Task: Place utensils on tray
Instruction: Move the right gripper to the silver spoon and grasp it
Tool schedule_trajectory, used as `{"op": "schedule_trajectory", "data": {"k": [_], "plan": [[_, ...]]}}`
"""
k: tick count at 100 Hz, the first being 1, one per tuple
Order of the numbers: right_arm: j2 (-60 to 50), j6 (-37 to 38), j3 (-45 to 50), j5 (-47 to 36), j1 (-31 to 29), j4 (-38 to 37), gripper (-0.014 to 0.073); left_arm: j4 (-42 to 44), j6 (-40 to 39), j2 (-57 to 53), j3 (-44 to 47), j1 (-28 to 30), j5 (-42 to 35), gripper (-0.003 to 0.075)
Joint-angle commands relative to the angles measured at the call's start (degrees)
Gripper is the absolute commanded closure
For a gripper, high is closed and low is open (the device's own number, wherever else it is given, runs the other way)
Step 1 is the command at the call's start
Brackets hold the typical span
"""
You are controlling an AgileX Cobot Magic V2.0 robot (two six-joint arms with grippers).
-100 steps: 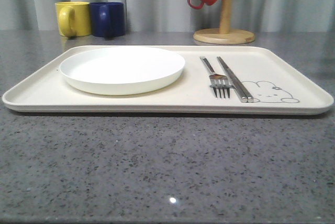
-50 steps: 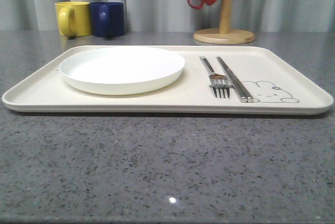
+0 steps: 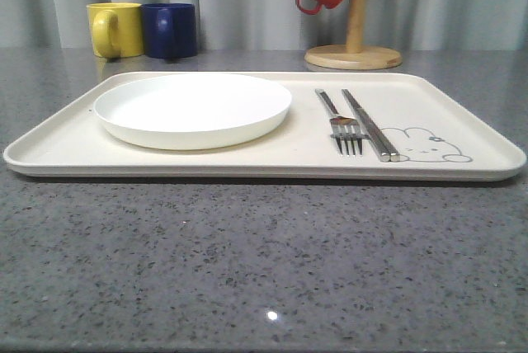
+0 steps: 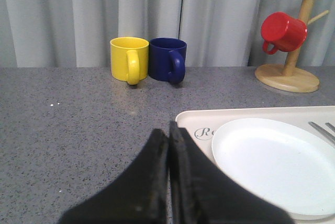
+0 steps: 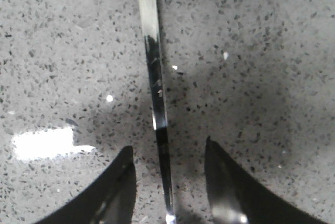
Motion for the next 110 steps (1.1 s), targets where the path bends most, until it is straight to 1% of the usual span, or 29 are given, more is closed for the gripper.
{"op": "schedule_trajectory", "data": {"k": [1,52,87,91,96,110], "plan": [[-2.4,-0.8,-1.3,-1.9,-0.4,0.2,0.0263,-0.3,-0.4,0.1,-1.6,-0.3,-4.0,0.0738],[-2.2,-0.8,-1.3,-2.9,-0.4,1.2,0.0263,-0.3,-0.4,0.1,-1.6,-0.3,-4.0,0.0738],[0.4,-0.8,-1.3,-2.7,-0.4,1.3,0.0268,-0.3,-0.4,0.1,-1.6,-0.3,-4.0,0.0738],[0.4,-0.8,-1.3,-2.7,-0.4,1.3,0.0288,-0.3,-0.4,0.1,-1.6,-0.3,-4.0,0.0738],[0.4,-0.8,-1.3,-2.7,-0.4,1.3,0.0333,-0.3,-0.4,0.1,-1.6,-0.3,-4.0,0.0738],[0.2,-0.8,-1.3,-2.8,-0.4,1.3,0.0543,-0.3,-0.4,0.1,-1.6,-0.3,-4.0,0.0738]]}}
